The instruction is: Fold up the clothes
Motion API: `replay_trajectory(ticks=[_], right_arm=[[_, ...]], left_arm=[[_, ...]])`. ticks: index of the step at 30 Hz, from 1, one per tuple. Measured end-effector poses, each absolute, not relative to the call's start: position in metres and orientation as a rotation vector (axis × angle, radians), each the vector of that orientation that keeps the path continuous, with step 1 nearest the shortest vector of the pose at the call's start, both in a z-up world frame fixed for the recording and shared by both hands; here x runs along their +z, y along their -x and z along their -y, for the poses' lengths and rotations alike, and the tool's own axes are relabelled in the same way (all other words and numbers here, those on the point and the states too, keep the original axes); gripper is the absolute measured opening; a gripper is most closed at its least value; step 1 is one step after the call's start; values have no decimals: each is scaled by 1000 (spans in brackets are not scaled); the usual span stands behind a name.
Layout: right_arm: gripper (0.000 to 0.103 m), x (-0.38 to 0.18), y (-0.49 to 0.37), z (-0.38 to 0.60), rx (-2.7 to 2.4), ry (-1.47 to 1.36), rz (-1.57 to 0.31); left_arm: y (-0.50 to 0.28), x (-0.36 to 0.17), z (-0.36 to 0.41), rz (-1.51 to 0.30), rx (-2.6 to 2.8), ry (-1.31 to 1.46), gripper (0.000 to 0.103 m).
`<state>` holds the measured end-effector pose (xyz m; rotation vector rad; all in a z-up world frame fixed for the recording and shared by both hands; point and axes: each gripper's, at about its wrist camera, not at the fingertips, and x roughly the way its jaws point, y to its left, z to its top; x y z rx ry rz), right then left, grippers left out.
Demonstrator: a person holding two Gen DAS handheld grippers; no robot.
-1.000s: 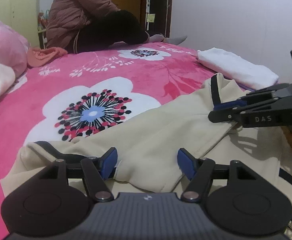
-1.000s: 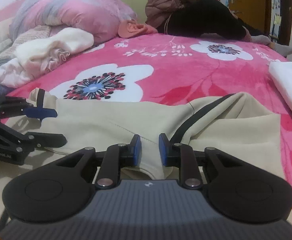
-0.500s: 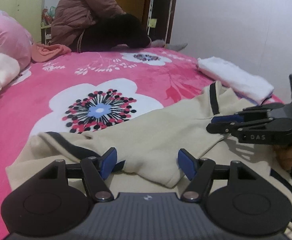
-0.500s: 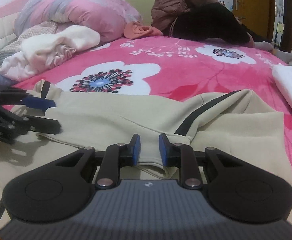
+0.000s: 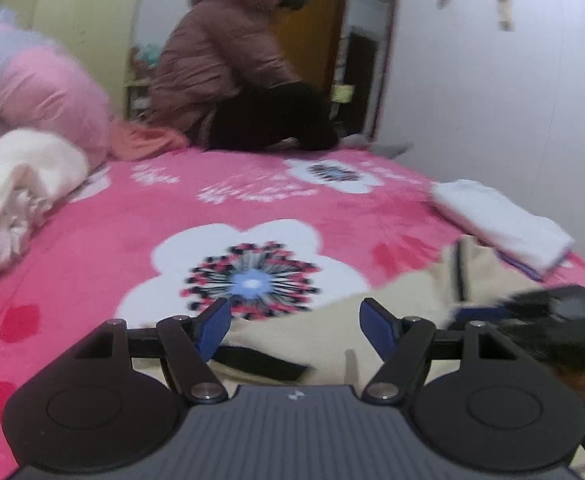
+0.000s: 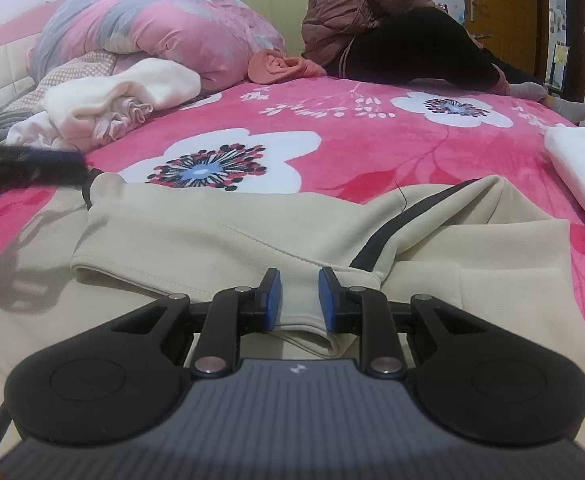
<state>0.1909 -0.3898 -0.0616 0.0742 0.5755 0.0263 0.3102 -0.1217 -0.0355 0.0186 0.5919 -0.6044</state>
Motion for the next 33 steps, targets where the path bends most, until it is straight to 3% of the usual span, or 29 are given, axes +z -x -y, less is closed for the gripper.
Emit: replay_trajectory(ticks=[4,7,10,13,14,23,29,33], right_arm=[[20,-62,-190,390,28,-79,-571],[20,-62,-190,391,31,-88,-569],[20,-62,-189,393,35,-99,-568],[20,-62,-189,394,39,-109,-567],[20,-62,-189,394,39,-108,-567],[20,-62,-189,394,39,-113,-568],[20,-62,-190,395,40,-117,-568],[21,-62,-190,395,41,-120,-569]], left_arm=[[-359,-63,103,-745,-477,115,67],[-364,-64,89,-745,-452,186,66],[-364,-68,81,-730,-394,205,57],[-364,-66,69,-714,-381,278,59],[-360,-62,69,-697,-352,269,65],[-284,-17,119,-493,-581,-29,69],[-245,-56,178,-524,-667,-392,70],[-244,-61,177,-532,-656,-386,73]])
